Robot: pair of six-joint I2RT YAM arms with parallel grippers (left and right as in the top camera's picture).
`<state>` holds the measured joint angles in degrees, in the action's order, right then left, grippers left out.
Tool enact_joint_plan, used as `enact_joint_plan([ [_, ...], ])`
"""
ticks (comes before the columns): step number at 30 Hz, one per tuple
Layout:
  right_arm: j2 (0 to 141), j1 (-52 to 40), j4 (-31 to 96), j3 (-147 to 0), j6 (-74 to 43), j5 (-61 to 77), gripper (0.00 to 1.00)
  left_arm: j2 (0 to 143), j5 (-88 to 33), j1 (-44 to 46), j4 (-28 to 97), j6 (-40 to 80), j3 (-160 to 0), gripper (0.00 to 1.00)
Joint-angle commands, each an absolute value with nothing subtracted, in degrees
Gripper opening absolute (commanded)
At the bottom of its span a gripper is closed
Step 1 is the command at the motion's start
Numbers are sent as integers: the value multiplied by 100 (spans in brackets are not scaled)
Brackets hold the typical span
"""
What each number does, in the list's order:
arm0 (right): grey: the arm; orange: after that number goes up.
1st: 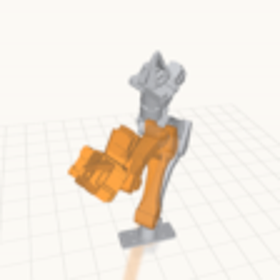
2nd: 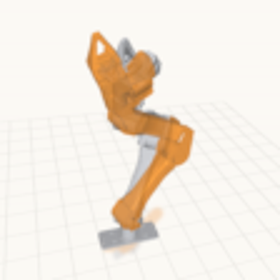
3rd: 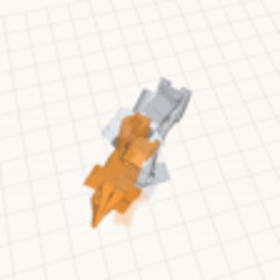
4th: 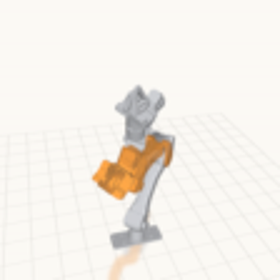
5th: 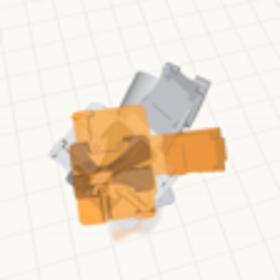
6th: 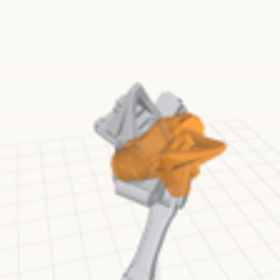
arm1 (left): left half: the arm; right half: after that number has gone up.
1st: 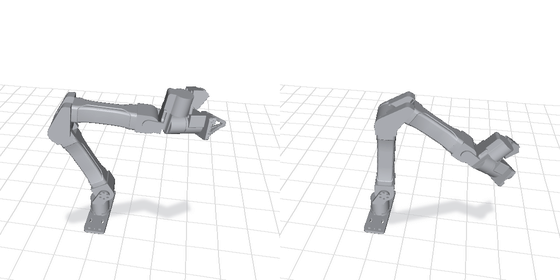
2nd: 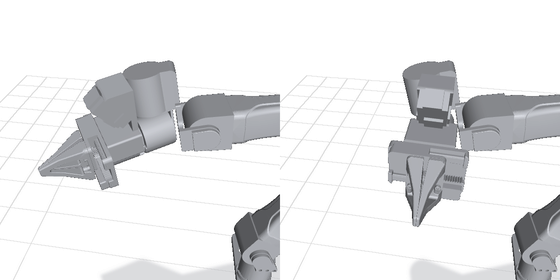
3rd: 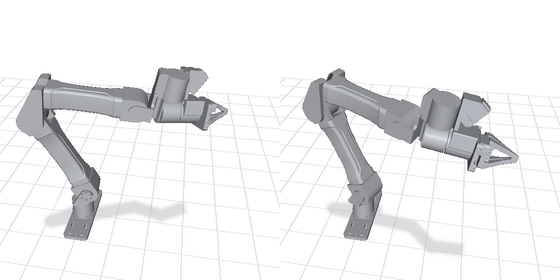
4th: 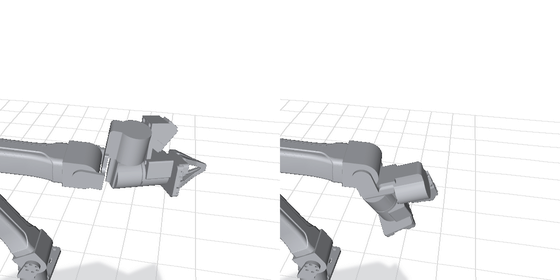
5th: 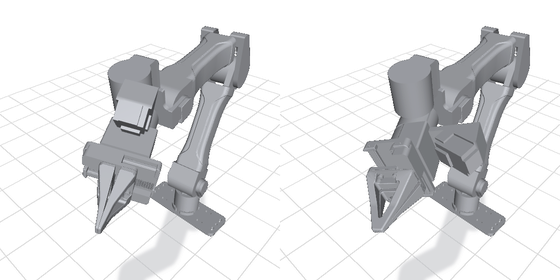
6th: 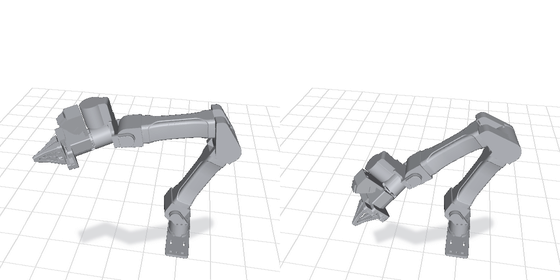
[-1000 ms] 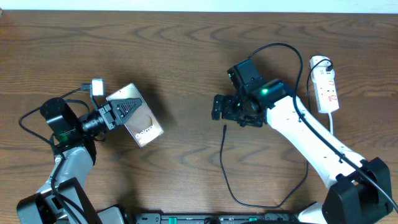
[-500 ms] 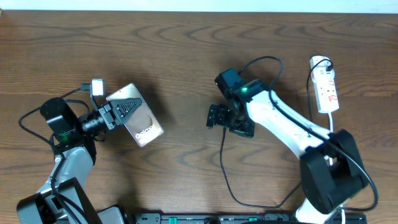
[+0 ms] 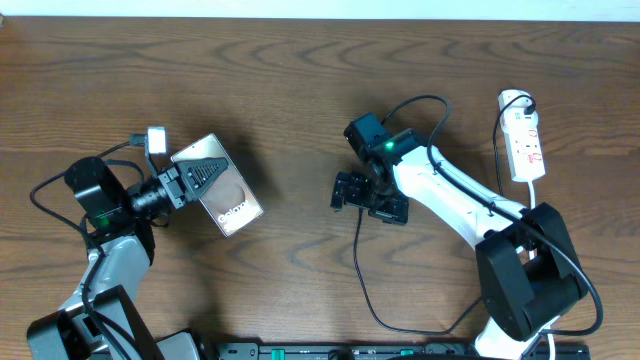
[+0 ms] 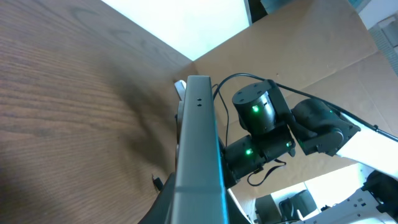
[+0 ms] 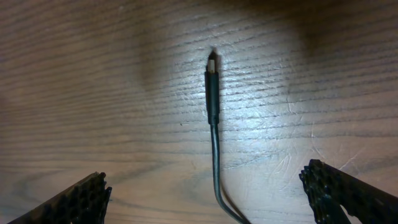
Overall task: Plug charger to phone and switch on socket
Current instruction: 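Lower the open right gripper over the black cable's plug end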
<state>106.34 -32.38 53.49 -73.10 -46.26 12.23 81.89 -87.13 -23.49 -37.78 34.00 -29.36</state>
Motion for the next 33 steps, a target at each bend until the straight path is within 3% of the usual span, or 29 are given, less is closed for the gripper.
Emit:
enact_joint_plan([
  [1,10796,-3273,5356,-7262,-4602,1339,99,8173,-8890,-2373,-3826,3299,-2932,7],
  [33,10984,-3262,4748,-7262,-4368,1085,99,8173,-8890,-2373,-3826,3297,-2932,7],
])
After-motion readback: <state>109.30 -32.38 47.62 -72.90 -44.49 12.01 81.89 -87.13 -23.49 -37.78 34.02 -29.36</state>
